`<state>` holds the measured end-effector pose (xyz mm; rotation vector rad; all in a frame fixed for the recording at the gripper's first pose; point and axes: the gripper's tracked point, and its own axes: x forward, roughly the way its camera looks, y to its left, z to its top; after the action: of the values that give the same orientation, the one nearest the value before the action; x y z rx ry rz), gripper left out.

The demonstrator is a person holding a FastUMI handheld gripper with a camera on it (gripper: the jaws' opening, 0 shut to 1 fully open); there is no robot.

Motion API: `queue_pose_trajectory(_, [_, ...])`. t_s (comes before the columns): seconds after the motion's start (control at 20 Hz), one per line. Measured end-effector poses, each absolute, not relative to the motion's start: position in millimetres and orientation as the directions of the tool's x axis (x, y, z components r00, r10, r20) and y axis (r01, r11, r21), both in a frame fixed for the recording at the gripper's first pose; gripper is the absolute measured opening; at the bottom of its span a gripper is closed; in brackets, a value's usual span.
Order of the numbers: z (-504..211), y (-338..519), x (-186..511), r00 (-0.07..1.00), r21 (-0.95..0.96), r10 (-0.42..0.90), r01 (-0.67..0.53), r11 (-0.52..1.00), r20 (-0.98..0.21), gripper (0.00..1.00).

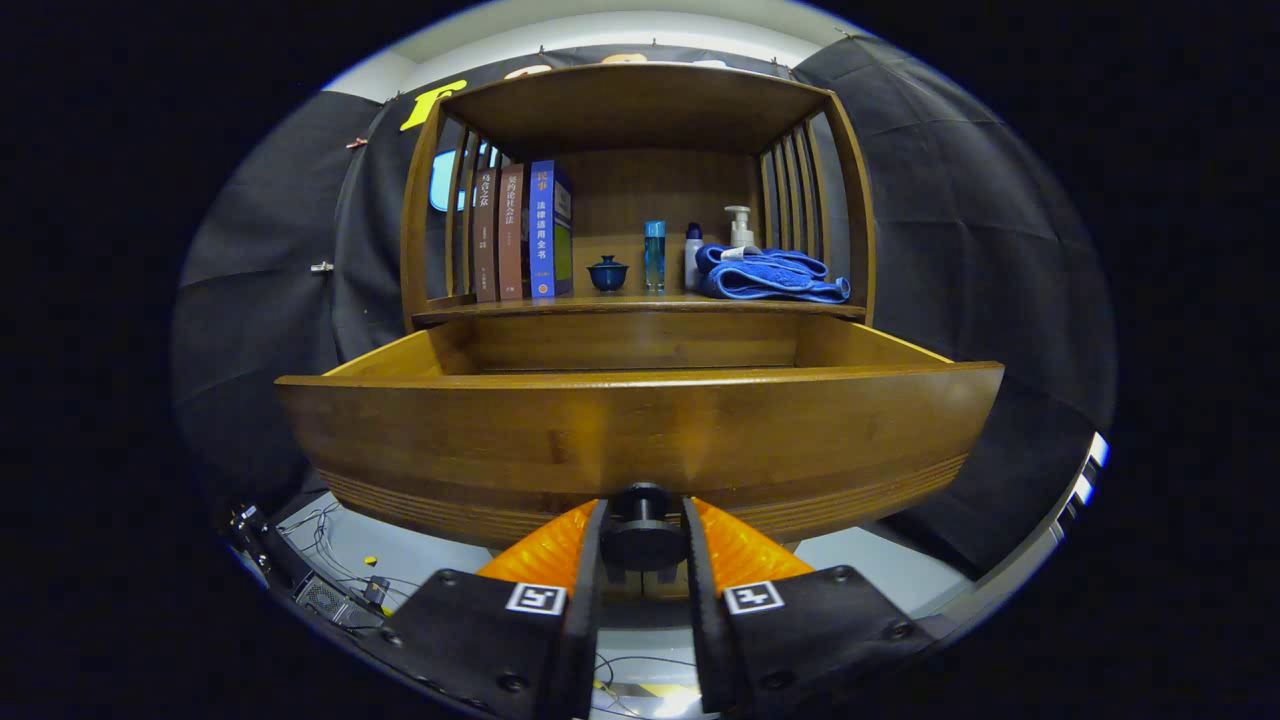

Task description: Pull open the drawer, take out the items inside it, and place them on the countertop above the cabinet.

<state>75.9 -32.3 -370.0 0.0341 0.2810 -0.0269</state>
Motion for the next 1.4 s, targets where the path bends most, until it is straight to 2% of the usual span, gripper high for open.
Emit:
queue_pose_trajectory(0.05, [-367.0, -31.6, 76.6, 0.962, 0.038, -0.015, 0.027, 0.999, -0.274, 0.46])
queue_pose_trajectory(0.3, [-331.2, -29.0, 61.7, 0.976, 0.044, -0.010, 0.020, 0.999, -0.217, 1.00])
queue_pose_trajectory(0.6, [-237.5, -24.3, 60.8, 0.991, 0.096, 0.063, -0.051, 0.994, -0.119, 1.00])
queue_pose_trajectory(0.8, [-199.0, -26.1, 87.0, 0.981, 0.109, 0.105, -0.087, 0.990, -0.165, 0.99])
queue_pose_trajectory(0.9, [-186.6, -23.9, 107.3, 0.967, 0.132, 0.136, -0.109, 0.985, -0.216, 0.99])
queue_pose_trajectory(1.1, [-198.2, -16.5, 153.5, 0.894, 0.140, 0.189, -0.144, 0.980, -0.406, 0.99])
queue_pose_trajectory(1.2, [-218.5, -11.4, 174.4, 0.824, 0.165, 0.223, -0.160, 0.973, -0.521, 0.99])
queue_pose_trajectory(1.4, [-274.3, -21.7, 203.9, 0.642, 0.154, 0.185, -0.106, 0.982, -0.744, 0.99])
